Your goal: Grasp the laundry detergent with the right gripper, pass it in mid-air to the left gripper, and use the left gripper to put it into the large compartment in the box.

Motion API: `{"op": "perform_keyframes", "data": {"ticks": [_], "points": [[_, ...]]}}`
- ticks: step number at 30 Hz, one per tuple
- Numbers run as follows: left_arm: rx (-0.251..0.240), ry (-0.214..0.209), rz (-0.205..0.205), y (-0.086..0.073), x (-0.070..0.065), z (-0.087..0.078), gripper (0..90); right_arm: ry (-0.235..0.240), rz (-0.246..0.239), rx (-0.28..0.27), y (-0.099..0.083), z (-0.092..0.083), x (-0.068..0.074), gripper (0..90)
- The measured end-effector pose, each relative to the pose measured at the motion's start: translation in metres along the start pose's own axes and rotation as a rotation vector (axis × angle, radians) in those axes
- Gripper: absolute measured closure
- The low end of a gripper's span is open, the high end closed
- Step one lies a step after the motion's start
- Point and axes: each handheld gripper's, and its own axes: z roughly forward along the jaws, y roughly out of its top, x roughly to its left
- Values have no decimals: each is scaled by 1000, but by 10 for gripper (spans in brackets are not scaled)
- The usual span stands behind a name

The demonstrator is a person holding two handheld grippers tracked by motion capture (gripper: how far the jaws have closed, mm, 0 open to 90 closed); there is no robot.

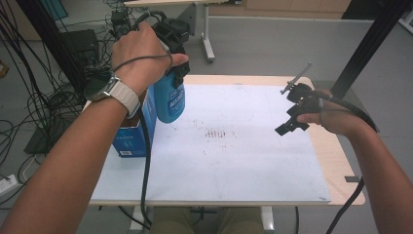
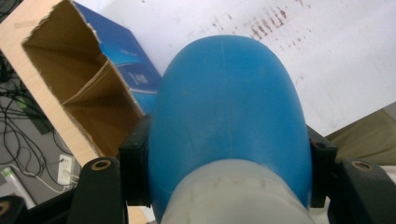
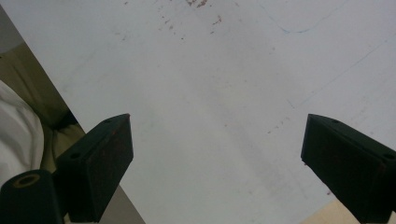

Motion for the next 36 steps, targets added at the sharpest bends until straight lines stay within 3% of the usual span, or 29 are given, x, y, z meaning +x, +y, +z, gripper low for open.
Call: {"op": "perform_keyframes", "data": {"ticks": [4,10,18,22,36], "points": [[-3,-10,-32,-1,4,-6,378,-2,-5,-2,2,0,1,91],[2,-28,-110,-2,14,-10,378,-13,-10,-3,2,-1,0,91],[16,-21,-210,-4,31,-14,378,-21,-12,4,3,0,-1,91],[25,0,-232,-5,34,-13,378,-22,-10,0,6,1,-1,91],[49,-8,-312,-10,59,-20,378,-28,-14,20,11,4,-5,91]]}}
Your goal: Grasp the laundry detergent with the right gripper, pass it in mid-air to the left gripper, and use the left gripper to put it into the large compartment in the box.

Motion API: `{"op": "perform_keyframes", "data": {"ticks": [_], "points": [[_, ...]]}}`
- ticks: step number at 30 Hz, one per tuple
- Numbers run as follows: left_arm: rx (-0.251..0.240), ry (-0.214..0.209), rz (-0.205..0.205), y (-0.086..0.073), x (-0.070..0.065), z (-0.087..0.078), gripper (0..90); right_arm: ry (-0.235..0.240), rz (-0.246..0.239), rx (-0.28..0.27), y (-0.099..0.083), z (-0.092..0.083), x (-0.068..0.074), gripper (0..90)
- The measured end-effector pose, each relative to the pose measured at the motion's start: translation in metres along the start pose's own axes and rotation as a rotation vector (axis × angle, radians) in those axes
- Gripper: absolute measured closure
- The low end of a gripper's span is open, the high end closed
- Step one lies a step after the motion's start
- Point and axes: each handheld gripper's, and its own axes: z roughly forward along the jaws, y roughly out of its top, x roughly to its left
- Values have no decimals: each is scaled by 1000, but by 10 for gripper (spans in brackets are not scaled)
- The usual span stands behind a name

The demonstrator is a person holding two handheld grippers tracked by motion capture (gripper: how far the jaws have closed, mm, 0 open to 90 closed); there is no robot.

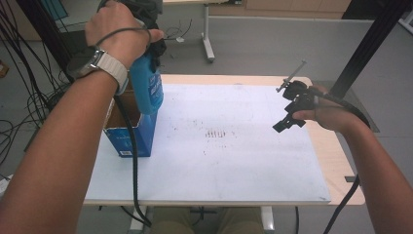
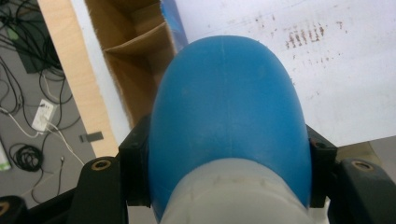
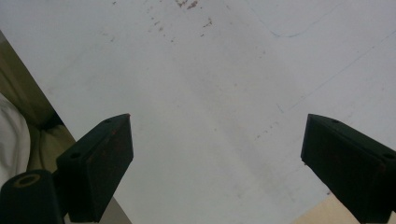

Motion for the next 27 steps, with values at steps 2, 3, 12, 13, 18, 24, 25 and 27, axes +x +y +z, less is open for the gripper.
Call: {"op": "perform_keyframes", "data": {"ticks": [2,3,12,13,18,24,25,27], "points": [[-1,0,-16,0,5,-1,378,0,-1,-1,0,0,-1,91],[-1,1,-23,1,8,-1,378,0,1,-2,0,0,-2,91],[10,5,-58,2,20,2,378,1,3,2,2,3,-6,91],[10,4,-61,2,22,2,378,1,4,3,3,3,-6,91],[5,8,-75,2,29,1,377,5,5,4,3,6,-7,91],[11,17,-88,3,37,3,378,2,16,8,0,11,-12,91],[9,16,-95,4,39,3,377,2,17,10,0,12,-13,91],[11,11,-101,5,43,3,378,0,22,5,-1,11,-16,91]]}}
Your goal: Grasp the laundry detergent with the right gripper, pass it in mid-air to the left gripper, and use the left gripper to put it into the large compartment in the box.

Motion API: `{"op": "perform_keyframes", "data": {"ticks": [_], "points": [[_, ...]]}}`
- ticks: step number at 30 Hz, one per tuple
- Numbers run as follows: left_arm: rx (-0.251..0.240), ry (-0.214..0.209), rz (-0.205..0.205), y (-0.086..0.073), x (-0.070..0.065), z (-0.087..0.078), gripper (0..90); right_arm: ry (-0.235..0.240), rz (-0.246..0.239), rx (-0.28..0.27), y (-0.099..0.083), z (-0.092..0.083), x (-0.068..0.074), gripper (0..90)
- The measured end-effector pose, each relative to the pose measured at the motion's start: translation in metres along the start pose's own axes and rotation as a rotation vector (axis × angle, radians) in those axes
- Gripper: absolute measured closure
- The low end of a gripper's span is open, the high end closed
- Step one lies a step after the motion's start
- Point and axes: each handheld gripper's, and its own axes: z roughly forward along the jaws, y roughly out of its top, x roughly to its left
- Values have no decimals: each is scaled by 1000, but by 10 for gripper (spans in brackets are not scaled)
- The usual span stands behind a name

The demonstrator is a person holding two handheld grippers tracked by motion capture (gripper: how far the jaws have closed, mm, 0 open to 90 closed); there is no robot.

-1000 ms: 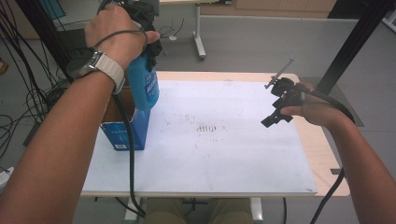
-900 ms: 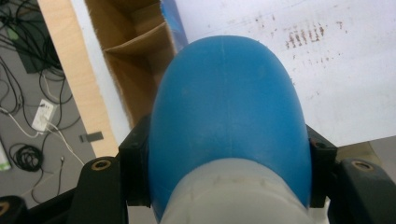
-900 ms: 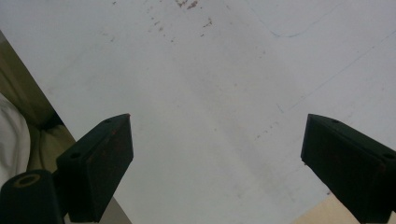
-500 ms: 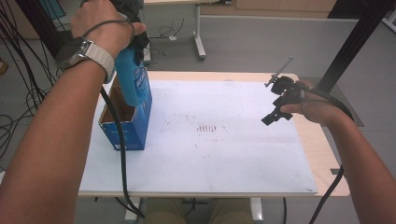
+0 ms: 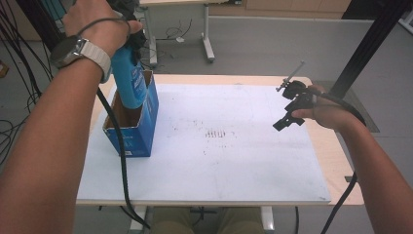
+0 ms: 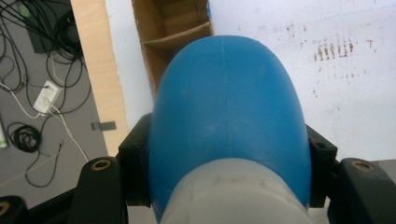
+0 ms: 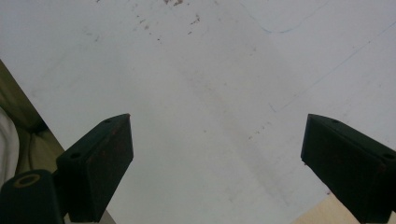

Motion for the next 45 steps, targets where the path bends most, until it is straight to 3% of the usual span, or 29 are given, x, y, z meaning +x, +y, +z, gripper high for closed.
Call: {"op": "perform_keyframes", "data": {"ticks": [27,45], "points": [[3,18,-46,5,27,14,377,-11,15,25,1,5,-9,91],[13,15,-55,7,32,44,377,-10,23,34,2,11,-10,91]]}}
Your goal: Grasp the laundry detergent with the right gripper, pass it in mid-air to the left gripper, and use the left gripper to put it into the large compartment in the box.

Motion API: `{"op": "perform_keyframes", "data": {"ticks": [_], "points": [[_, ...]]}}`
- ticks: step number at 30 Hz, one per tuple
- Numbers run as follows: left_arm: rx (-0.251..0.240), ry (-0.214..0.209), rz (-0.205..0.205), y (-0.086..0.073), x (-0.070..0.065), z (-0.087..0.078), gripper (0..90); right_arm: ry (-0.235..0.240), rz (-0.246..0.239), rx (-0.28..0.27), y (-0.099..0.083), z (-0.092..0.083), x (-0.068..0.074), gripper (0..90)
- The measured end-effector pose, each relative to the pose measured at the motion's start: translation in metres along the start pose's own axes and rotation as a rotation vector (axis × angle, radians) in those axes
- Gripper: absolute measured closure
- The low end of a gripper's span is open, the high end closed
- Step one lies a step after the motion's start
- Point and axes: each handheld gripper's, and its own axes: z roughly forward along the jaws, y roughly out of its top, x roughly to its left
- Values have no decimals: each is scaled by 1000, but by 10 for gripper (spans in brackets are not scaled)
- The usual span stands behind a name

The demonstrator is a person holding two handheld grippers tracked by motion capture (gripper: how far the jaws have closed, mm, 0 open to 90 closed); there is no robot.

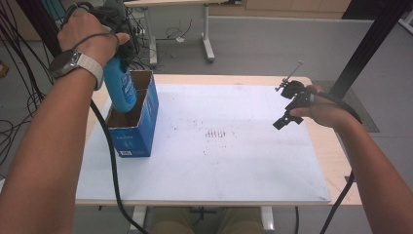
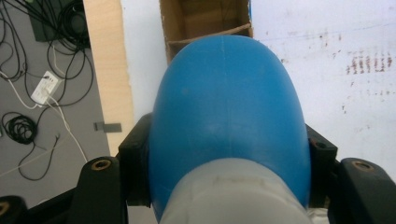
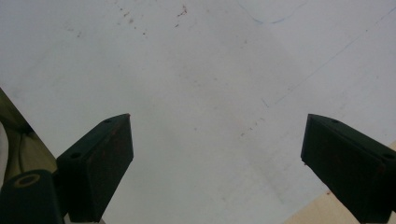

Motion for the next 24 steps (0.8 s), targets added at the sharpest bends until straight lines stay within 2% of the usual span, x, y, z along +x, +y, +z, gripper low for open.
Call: {"op": "perform_keyframes", "data": {"ticks": [13,24], "points": [[9,-2,8,2,-3,29,377,0,6,8,-4,4,-2,91],[8,2,9,2,-1,47,377,3,8,16,-5,8,-3,91]]}}
